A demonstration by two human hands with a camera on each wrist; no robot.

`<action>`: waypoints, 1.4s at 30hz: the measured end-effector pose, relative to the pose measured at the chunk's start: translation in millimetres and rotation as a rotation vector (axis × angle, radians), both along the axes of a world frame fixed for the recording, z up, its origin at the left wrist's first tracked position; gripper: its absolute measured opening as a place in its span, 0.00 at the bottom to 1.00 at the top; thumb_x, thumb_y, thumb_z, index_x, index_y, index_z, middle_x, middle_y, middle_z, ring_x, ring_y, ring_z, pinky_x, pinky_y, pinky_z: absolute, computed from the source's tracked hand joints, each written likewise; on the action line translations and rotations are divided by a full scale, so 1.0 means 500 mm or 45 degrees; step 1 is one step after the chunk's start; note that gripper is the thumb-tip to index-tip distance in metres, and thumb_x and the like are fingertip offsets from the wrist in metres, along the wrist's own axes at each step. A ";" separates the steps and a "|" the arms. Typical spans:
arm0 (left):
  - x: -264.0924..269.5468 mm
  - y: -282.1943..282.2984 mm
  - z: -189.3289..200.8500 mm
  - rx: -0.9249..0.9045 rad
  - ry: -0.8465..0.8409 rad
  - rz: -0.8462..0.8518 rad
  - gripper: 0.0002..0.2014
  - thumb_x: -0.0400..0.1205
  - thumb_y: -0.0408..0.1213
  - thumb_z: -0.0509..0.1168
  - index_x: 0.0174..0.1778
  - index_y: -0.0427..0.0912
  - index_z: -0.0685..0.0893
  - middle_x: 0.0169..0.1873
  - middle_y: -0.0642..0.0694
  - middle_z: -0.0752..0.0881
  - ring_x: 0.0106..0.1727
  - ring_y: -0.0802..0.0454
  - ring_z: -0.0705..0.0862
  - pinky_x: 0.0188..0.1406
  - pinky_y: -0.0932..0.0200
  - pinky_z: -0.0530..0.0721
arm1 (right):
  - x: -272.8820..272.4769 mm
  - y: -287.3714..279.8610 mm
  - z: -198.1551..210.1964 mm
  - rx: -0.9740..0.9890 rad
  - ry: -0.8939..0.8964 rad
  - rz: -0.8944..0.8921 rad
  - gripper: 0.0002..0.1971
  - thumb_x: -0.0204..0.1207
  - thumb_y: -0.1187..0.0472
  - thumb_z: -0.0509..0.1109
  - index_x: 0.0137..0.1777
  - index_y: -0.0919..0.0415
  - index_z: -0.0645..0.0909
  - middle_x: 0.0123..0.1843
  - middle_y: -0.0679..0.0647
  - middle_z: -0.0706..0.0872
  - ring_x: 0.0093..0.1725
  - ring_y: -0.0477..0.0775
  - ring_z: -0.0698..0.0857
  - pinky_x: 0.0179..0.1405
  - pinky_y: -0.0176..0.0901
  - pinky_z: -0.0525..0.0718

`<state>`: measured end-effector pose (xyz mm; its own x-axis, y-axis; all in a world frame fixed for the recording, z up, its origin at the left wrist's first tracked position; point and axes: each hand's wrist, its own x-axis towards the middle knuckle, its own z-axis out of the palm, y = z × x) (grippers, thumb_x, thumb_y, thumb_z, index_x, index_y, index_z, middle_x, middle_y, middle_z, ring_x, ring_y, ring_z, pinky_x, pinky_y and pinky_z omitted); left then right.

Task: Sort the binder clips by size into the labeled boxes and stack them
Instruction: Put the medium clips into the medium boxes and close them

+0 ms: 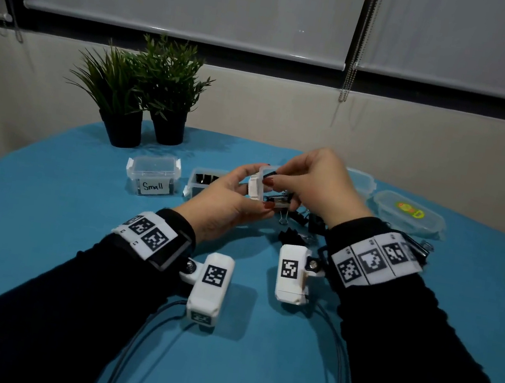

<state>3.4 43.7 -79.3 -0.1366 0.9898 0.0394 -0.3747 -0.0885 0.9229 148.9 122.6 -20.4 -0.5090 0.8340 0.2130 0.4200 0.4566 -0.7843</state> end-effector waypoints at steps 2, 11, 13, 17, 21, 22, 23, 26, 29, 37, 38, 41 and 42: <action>0.000 -0.001 0.001 -0.011 -0.006 0.014 0.33 0.78 0.09 0.62 0.76 0.42 0.76 0.66 0.30 0.84 0.63 0.34 0.86 0.55 0.50 0.91 | -0.010 -0.001 -0.007 0.117 -0.016 -0.019 0.08 0.68 0.56 0.85 0.45 0.55 0.93 0.37 0.50 0.93 0.26 0.41 0.86 0.26 0.38 0.82; 0.007 -0.012 0.012 0.001 0.007 0.028 0.33 0.79 0.08 0.60 0.77 0.39 0.74 0.58 0.31 0.86 0.58 0.37 0.87 0.53 0.50 0.92 | -0.014 -0.007 -0.002 0.068 -0.036 0.035 0.07 0.77 0.64 0.73 0.48 0.55 0.94 0.33 0.46 0.91 0.28 0.40 0.82 0.31 0.36 0.79; 0.008 -0.014 0.014 -0.009 -0.012 0.038 0.33 0.79 0.08 0.59 0.77 0.39 0.74 0.65 0.27 0.84 0.60 0.34 0.86 0.54 0.49 0.91 | -0.010 -0.003 0.002 0.045 -0.016 0.010 0.08 0.76 0.65 0.73 0.48 0.56 0.94 0.31 0.47 0.89 0.29 0.44 0.83 0.33 0.38 0.80; 0.008 -0.014 0.016 -0.010 -0.025 0.056 0.34 0.78 0.07 0.59 0.77 0.39 0.74 0.67 0.29 0.83 0.60 0.33 0.85 0.53 0.49 0.91 | 0.008 -0.002 0.007 0.075 -0.216 0.029 0.11 0.76 0.64 0.71 0.52 0.53 0.93 0.23 0.42 0.83 0.25 0.41 0.79 0.29 0.36 0.75; 0.006 -0.015 0.016 -0.024 -0.019 0.049 0.34 0.78 0.07 0.58 0.77 0.40 0.74 0.65 0.29 0.84 0.59 0.35 0.85 0.52 0.49 0.91 | 0.010 -0.010 0.004 0.064 -0.393 0.137 0.15 0.78 0.63 0.69 0.54 0.45 0.93 0.15 0.41 0.78 0.14 0.39 0.72 0.21 0.35 0.71; 0.007 -0.014 0.016 -0.029 -0.022 0.050 0.34 0.78 0.07 0.58 0.77 0.40 0.74 0.64 0.28 0.84 0.58 0.36 0.86 0.51 0.50 0.92 | 0.009 -0.012 0.004 0.053 -0.401 0.158 0.16 0.78 0.63 0.68 0.54 0.42 0.93 0.15 0.42 0.77 0.14 0.40 0.70 0.22 0.36 0.70; 0.007 -0.014 0.016 -0.033 -0.028 0.057 0.34 0.78 0.07 0.58 0.77 0.40 0.74 0.63 0.29 0.84 0.56 0.36 0.87 0.49 0.52 0.93 | 0.009 -0.013 0.004 0.046 -0.397 0.171 0.17 0.78 0.63 0.68 0.54 0.41 0.93 0.15 0.43 0.77 0.14 0.40 0.69 0.23 0.37 0.70; 0.007 -0.014 0.017 -0.036 -0.048 0.085 0.34 0.78 0.07 0.59 0.76 0.40 0.75 0.62 0.29 0.84 0.54 0.36 0.88 0.42 0.56 0.93 | 0.008 -0.013 0.001 0.029 -0.362 0.186 0.18 0.78 0.63 0.67 0.53 0.38 0.92 0.17 0.46 0.77 0.16 0.44 0.70 0.23 0.38 0.71; 0.006 -0.015 0.020 -0.026 -0.066 0.112 0.33 0.78 0.07 0.59 0.75 0.40 0.77 0.63 0.29 0.85 0.52 0.38 0.90 0.42 0.57 0.93 | 0.006 -0.012 0.000 -0.018 -0.318 0.192 0.17 0.80 0.63 0.64 0.52 0.44 0.93 0.18 0.49 0.77 0.18 0.48 0.70 0.24 0.41 0.72; 0.004 -0.014 0.024 -0.047 -0.059 0.170 0.28 0.81 0.12 0.60 0.74 0.39 0.78 0.62 0.28 0.84 0.47 0.41 0.92 0.39 0.58 0.92 | 0.007 -0.009 -0.006 -0.149 -0.269 0.257 0.24 0.81 0.67 0.58 0.47 0.38 0.90 0.16 0.56 0.72 0.16 0.52 0.67 0.21 0.39 0.68; 0.006 -0.014 0.026 -0.055 -0.048 0.171 0.26 0.82 0.15 0.62 0.74 0.39 0.77 0.63 0.28 0.85 0.46 0.42 0.92 0.39 0.58 0.92 | 0.007 -0.008 -0.007 -0.160 -0.259 0.259 0.22 0.81 0.66 0.57 0.47 0.41 0.90 0.16 0.56 0.72 0.16 0.51 0.67 0.21 0.39 0.67; 0.011 -0.013 0.029 -0.090 0.009 0.197 0.22 0.85 0.24 0.66 0.75 0.40 0.76 0.66 0.28 0.85 0.46 0.40 0.91 0.36 0.57 0.93 | 0.008 -0.004 -0.012 -0.195 -0.213 0.249 0.19 0.83 0.64 0.57 0.53 0.50 0.92 0.15 0.55 0.73 0.14 0.50 0.64 0.19 0.38 0.63; 0.012 -0.012 0.029 -0.098 0.028 0.213 0.22 0.85 0.25 0.66 0.76 0.40 0.76 0.66 0.28 0.85 0.46 0.40 0.91 0.35 0.56 0.93 | 0.007 -0.003 -0.013 -0.210 -0.192 0.237 0.20 0.82 0.64 0.57 0.55 0.51 0.91 0.15 0.55 0.73 0.13 0.49 0.64 0.18 0.37 0.62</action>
